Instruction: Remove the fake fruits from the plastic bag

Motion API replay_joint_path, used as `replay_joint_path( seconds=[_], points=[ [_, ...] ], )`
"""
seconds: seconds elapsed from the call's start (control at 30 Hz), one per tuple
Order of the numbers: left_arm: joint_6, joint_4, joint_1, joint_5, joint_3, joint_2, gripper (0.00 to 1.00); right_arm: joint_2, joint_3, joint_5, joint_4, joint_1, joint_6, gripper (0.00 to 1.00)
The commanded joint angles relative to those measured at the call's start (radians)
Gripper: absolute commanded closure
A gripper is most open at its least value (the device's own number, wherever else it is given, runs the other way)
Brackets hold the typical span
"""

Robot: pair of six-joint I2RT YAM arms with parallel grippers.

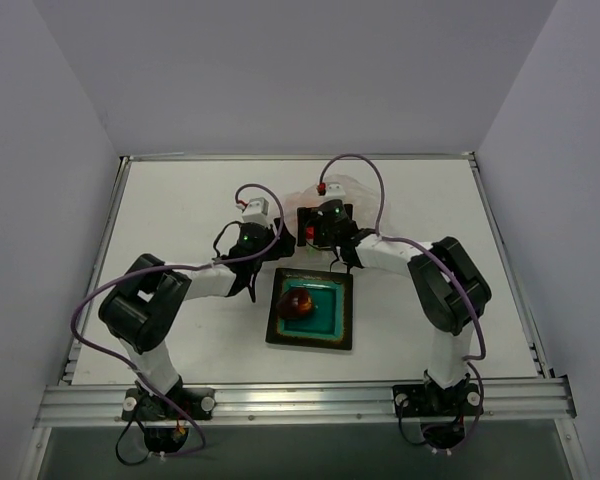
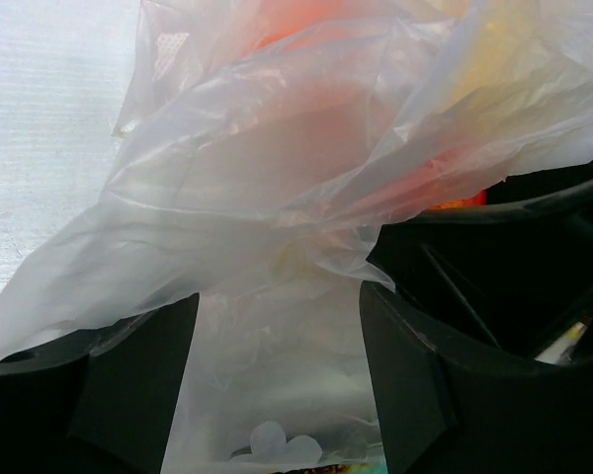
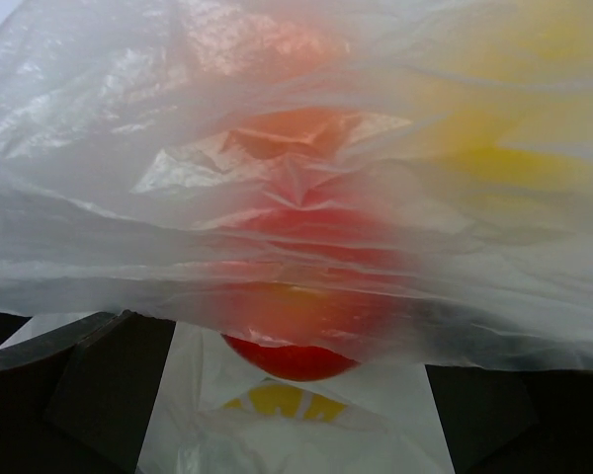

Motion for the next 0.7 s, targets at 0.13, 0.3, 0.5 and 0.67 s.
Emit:
replay_joint_path(
  seconds=[0.13,0.3,0.5,0.67],
  points=[
    [-0.005,0.003,0.007,0.03,0.079,0.017,0.33,-0.09,-0.028,-0.022,0.019,-0.023,0.008,0.03],
    [0.0,0.006,0.017,0.02,0.09,0.056,0.63,-0.088,-0.033,-0.059,0.054,-0.044,0.039,0.03],
    [0.007,0.001,0.032,0.0,0.064,0.068,0.98,-0.07,-0.014,-0.071,0.074,-0.069,0.067,0.0],
    [0.004,0.021,0.031,0.004,0.027,0.033,0.98,-0.019,0.021,-0.034,0.054,-0.072,0.064,0.05]
  ],
)
